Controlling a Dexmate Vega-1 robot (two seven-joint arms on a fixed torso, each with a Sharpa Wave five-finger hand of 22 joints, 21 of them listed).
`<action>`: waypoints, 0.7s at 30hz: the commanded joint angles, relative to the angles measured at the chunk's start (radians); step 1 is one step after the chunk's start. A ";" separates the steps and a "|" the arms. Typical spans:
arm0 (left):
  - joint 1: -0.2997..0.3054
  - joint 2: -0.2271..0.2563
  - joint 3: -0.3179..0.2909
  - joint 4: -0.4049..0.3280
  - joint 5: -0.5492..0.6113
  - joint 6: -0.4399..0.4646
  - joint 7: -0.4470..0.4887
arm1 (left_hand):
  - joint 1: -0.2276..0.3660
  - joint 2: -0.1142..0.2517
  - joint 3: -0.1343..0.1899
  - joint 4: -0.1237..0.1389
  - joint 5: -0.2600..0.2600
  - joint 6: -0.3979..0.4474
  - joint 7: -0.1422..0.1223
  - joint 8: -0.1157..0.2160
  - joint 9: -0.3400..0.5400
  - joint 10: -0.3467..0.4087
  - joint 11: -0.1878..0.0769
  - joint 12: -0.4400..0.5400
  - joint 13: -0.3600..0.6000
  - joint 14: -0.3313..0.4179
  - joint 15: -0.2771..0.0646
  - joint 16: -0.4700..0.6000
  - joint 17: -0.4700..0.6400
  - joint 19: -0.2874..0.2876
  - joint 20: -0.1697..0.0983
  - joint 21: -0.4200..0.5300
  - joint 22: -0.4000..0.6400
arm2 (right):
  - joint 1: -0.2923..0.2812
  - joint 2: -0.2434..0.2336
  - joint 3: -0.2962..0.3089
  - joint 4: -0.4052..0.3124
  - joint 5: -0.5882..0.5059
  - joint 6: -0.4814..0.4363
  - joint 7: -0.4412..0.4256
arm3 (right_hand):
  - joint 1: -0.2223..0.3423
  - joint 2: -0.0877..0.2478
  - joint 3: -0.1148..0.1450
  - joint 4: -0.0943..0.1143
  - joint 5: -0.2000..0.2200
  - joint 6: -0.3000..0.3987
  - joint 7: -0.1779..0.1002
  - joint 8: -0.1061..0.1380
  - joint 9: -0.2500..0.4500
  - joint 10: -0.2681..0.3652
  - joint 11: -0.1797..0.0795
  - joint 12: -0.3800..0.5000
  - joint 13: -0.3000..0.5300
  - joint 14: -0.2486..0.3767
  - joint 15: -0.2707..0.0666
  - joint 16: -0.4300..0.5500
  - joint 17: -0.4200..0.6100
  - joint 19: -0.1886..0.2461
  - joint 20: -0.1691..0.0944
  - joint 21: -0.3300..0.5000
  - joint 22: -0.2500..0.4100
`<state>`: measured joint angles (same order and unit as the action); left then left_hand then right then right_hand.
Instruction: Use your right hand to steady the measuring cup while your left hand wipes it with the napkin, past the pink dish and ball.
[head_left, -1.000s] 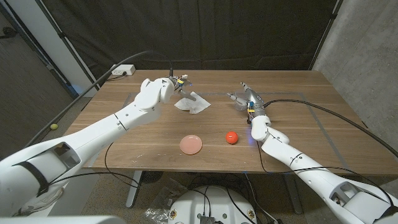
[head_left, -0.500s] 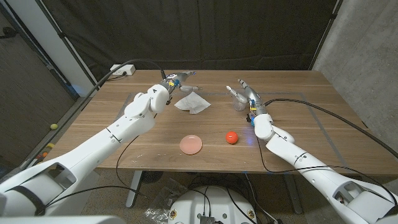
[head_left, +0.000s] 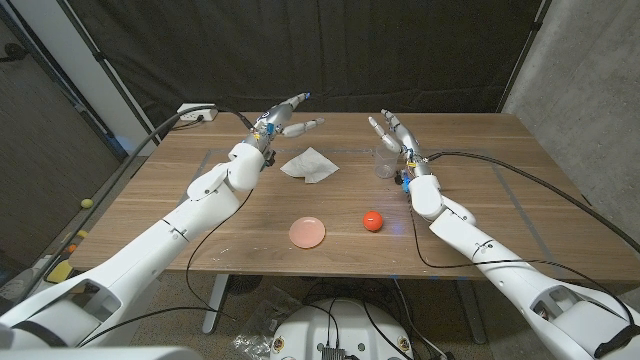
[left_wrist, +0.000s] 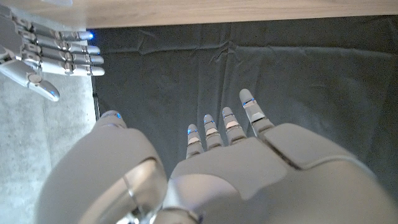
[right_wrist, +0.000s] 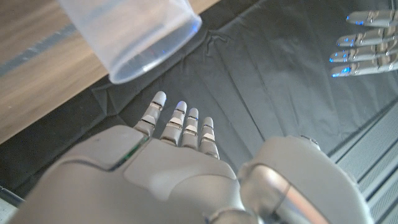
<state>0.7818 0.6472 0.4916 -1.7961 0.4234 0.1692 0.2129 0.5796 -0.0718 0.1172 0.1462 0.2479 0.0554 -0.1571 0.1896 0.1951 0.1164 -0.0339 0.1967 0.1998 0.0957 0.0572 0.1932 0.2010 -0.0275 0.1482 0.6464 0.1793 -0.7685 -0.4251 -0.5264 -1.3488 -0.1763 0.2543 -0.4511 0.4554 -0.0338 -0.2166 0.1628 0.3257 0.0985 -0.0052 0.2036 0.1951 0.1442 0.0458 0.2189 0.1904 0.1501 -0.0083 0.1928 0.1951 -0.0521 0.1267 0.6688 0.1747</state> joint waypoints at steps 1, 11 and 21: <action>0.040 -0.018 -0.074 0.075 -0.179 -0.224 0.106 | 0.000 0.008 -0.006 0.001 0.005 0.006 -0.006 0.007 0.003 0.007 0.000 0.010 0.000 0.005 -0.006 0.005 0.002 -0.008 0.000 -0.008 0.003 | 0.019 0.020 0.039 0.026 0.032 0.094 -0.020 | -0.008 0.002 -0.005 -0.004 0.005 0.014 -0.003 0.006 0.002 0.014 0.002 0.010 0.003 -0.001 -0.003 0.000 0.000 0.016 0.004 0.003 0.003; 0.043 -0.006 -0.106 0.148 -0.274 -0.360 0.083 | -0.004 0.010 -0.010 0.000 0.007 0.008 -0.002 0.008 0.002 -0.001 0.002 0.007 -0.001 0.003 -0.008 0.005 0.001 -0.015 -0.001 -0.015 0.004 | 0.043 0.035 0.079 0.051 0.060 0.125 -0.021 | -0.009 0.009 -0.010 -0.014 0.012 0.035 0.000 0.010 0.001 0.041 0.003 0.018 0.002 0.022 -0.014 0.008 -0.006 0.067 -0.011 0.007 0.003; 0.007 0.025 -0.109 0.303 -0.355 -0.506 0.004 | -0.007 0.012 -0.012 -0.001 0.009 0.012 0.002 0.009 0.001 -0.001 0.004 0.008 -0.001 0.004 -0.009 0.006 0.000 -0.015 -0.004 -0.017 0.004 | 0.008 0.031 0.089 -0.075 -0.020 -0.037 -0.087 | -0.011 0.012 -0.014 -0.017 0.015 0.045 -0.001 0.011 0.001 0.056 0.001 0.022 0.002 0.038 -0.022 0.011 -0.008 0.085 -0.010 0.005 0.003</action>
<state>0.8165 0.6471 0.3958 -1.6307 0.1655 -0.1798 0.2828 0.5642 -0.0561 0.1077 0.1449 0.2516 0.0611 -0.1515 0.1895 0.1952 0.1163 -0.0339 0.1967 0.1973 0.0959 0.0571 0.1931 0.1997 -0.0363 0.1392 0.6310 0.1792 -0.7325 -0.3944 -0.4563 -1.3183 -0.1387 0.3392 -0.4852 0.4462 -0.0245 -0.2276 0.1518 0.3367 0.1342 -0.0053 0.2072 0.1953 0.1906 0.0459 0.2345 0.1905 0.1776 -0.0284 0.2006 0.1859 0.0263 0.1125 0.6688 0.1746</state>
